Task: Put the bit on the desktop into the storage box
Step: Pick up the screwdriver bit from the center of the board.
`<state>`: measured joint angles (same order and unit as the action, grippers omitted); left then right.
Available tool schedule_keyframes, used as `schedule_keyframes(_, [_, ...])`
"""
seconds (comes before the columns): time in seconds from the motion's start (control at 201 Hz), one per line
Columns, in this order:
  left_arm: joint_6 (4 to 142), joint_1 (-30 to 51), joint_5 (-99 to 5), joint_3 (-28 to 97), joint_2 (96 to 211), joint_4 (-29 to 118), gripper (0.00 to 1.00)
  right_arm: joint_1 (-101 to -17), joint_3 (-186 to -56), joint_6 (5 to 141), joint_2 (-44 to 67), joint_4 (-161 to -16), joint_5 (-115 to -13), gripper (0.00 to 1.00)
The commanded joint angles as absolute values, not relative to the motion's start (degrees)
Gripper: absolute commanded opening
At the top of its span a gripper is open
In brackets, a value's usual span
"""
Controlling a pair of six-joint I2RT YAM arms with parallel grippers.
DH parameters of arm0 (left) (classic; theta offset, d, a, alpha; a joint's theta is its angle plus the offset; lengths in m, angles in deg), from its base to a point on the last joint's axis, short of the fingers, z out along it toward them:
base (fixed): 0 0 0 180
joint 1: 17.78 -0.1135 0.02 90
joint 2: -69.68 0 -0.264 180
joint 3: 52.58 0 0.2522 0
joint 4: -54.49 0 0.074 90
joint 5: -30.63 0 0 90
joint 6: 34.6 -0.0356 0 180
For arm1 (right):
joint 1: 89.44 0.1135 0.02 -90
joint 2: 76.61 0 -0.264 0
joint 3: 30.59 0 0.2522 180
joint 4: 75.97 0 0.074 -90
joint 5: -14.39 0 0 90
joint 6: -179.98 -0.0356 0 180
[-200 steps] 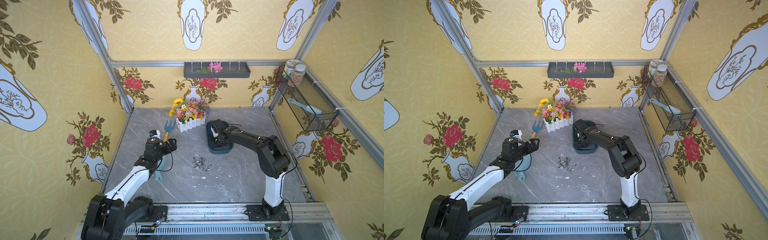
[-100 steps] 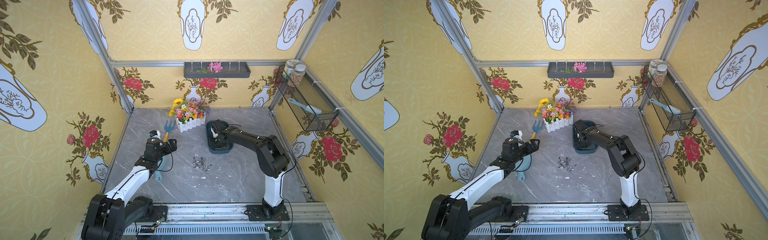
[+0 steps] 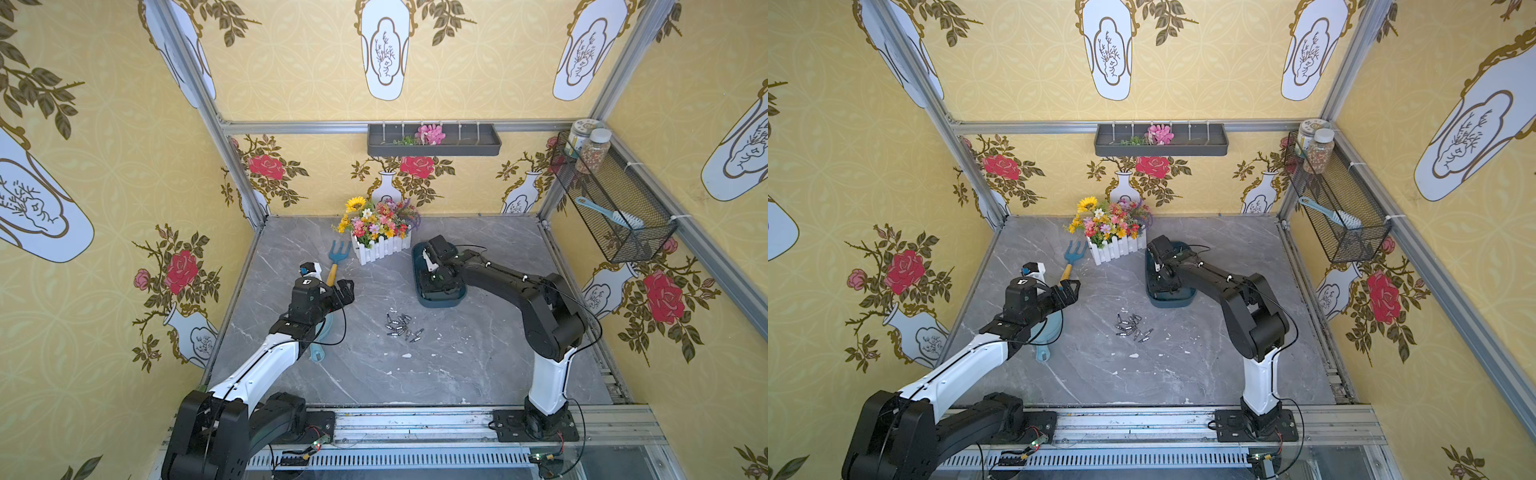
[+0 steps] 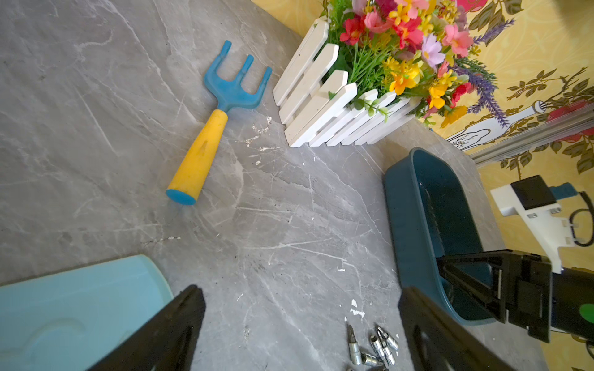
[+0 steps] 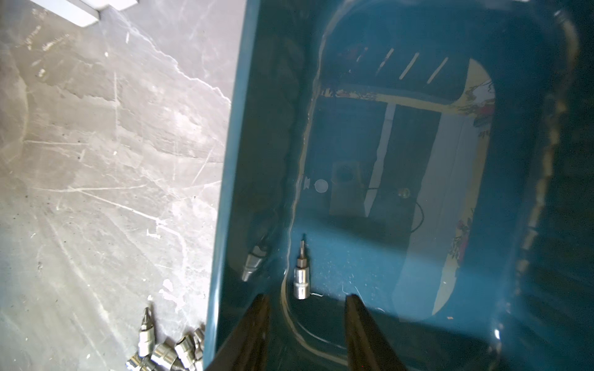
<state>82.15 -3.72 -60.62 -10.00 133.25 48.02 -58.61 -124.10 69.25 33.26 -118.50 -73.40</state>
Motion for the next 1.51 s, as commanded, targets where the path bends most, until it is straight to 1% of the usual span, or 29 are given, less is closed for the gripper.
schedule_keyframes(0.0, [81.41, -3.72, -59.98, -10.26, 133.09, 49.1, 1.0, -58.5, -124.4, 70.55, 31.87, -119.76, -74.38, 0.43])
schedule_keyframes(0.274, [80.91, -3.73, -60.42, -10.34, 132.7, 49.07, 1.0, -56.34, -125.38, 73.99, 28.42, -123.96, -75.83, 0.44])
schedule_keyframes(0.439, [80.91, -3.72, -60.6, -10.69, 132.26, 48.99, 1.0, -53.68, -126.27, 76.38, 26.31, -127.84, -78.12, 0.44])
schedule_keyframes(0.628, [80.93, -3.65, -60.86, -10.83, 131.95, 48.99, 1.0, -49.9, -127.07, 77.89, 24.64, -129.93, -78.19, 0.45])
schedule_keyframes(0.738, [81.02, -3.72, -60.94, -10.78, 131.74, 48.9, 1.0, -47.86, -128.97, 78.53, 25.67, -131.76, -77.95, 0.45])
schedule_keyframes(1.057, [80.9, -3.72, -61.65, -11.22, 130.77, 47.96, 1.0, -43.78, -134.37, 80.09, 31.51, -135.57, -76.62, 0.38])
schedule_keyframes(1.236, [80.81, -3.66, -61.71, -11.22, 130.86, 47.97, 1.0, -43.02, -136.3, 80.62, 34.96, -137.05, -76.4, 0.32])
schedule_keyframes(1.501, [80.68, -3.65, -61.86, -10.96, 130.99, 47.85, 1.0, -42.95, -137.07, 81.02, 38.91, -138.22, -76.16, 0.29])
